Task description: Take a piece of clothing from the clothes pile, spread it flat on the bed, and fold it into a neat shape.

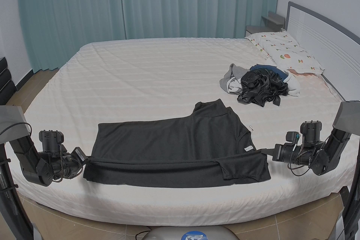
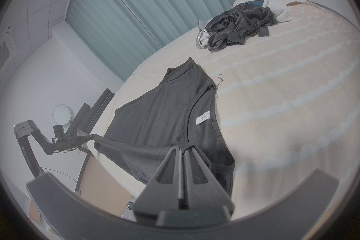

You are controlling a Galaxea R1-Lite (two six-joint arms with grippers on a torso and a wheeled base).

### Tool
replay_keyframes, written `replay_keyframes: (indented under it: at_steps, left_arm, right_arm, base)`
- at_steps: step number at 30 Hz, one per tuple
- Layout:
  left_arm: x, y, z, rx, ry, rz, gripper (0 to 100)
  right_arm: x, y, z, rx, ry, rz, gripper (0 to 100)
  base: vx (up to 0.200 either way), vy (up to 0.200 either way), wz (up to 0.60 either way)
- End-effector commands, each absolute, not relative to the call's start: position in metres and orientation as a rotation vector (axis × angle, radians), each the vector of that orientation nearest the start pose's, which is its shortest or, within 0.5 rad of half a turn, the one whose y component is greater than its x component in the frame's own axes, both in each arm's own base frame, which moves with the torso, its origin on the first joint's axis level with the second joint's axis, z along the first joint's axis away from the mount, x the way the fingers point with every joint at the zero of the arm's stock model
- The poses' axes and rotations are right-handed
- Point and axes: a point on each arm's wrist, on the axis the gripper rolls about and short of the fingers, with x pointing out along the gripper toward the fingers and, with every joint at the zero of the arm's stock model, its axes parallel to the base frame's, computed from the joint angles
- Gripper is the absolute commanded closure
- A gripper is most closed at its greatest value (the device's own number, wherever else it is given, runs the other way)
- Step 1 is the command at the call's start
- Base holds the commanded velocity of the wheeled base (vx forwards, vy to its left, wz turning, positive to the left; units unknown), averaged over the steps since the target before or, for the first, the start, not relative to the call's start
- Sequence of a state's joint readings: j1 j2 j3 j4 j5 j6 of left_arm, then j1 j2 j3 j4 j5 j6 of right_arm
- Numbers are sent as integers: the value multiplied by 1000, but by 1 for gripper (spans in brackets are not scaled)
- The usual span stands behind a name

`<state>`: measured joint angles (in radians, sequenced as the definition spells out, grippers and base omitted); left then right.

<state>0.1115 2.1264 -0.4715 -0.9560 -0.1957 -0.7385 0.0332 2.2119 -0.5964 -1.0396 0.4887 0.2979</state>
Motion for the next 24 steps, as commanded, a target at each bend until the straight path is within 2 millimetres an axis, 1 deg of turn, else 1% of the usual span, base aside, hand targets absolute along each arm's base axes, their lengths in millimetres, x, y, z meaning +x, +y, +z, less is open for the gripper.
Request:
replay_keyframes:
  at_steps: [1,4,6,11,12,13,17,23,24]
  left_arm:
    - [301,29,0,-824,709,189,100]
    - [305,30,-1,-849,702,196,100]
    - [311,31,-1,-879,686,201,100]
    - [319,31,1,-926,662,209,100]
    - [319,31,1,-926,662,209,100]
    - [320,32,-1,-926,664,210,100]
    - [320,31,-3,-925,671,210,100]
    - [326,31,-6,-931,665,210,100]
    - [326,31,-7,-935,664,211,0]
  right_arm:
    - [339,25,0,414,652,422,100]
    - [343,25,-2,413,650,424,100]
    - [347,27,-3,410,645,428,100]
    - [352,28,-6,442,649,421,100]
    - [352,28,-6,442,649,421,100]
    - [354,28,-12,450,659,416,100]
    - [355,28,-14,450,661,415,100]
    - [361,27,-17,457,658,410,100]
    - [361,27,-18,461,659,410,100]
  base:
    - [0,0,0]
    - [0,0,0]
    - [0,0,0]
    - [0,0,0]
    - [0,0,0]
    - [0,0,0]
    - [0,0,0]
    - [0,0,0]
    - [0,0,0]
